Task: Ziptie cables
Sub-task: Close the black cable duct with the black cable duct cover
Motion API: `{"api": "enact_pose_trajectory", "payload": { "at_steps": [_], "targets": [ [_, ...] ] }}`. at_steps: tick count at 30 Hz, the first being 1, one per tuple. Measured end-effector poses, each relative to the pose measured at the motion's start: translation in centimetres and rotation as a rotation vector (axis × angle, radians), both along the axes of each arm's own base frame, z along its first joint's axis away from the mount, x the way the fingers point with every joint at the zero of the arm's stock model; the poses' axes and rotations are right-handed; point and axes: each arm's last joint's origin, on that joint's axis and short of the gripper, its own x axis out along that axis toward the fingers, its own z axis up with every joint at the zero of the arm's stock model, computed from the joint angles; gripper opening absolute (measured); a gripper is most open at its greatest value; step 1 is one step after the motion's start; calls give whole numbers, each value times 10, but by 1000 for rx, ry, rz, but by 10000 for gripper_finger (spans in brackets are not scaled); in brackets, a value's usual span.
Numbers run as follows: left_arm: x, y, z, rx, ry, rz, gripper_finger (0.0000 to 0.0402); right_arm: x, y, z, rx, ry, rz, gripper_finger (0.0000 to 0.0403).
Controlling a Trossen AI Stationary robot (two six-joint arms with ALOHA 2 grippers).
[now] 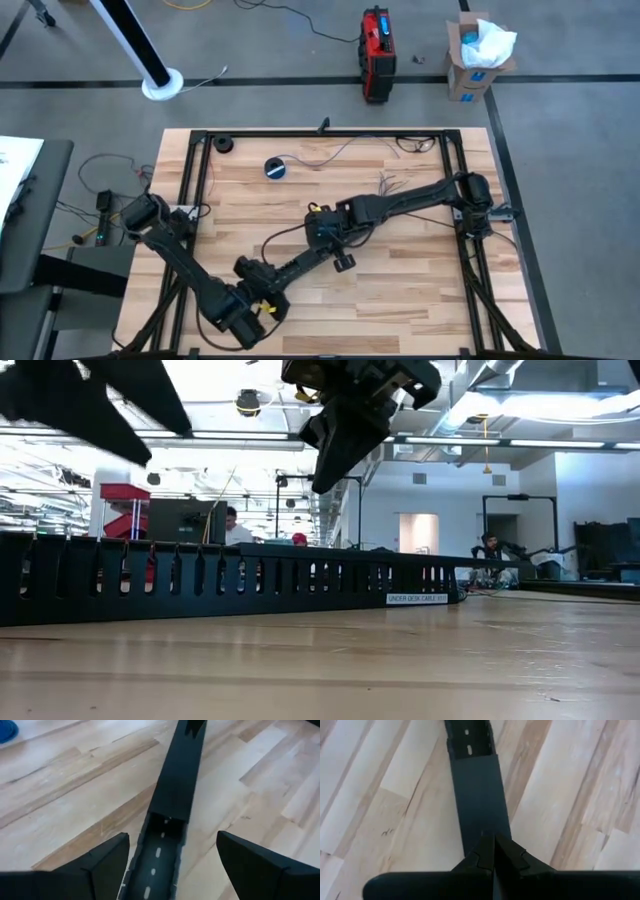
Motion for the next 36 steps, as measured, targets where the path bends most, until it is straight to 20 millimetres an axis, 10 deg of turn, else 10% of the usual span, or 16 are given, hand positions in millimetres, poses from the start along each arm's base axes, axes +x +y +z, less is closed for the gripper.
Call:
{"api": "enact_pose_trajectory", "payload": {
  "at_steps": [36],
  "targets": [
    [4,14,-23,58,-12,-22,290,-1,11,1,53,2,-5,0]
  ]
}}
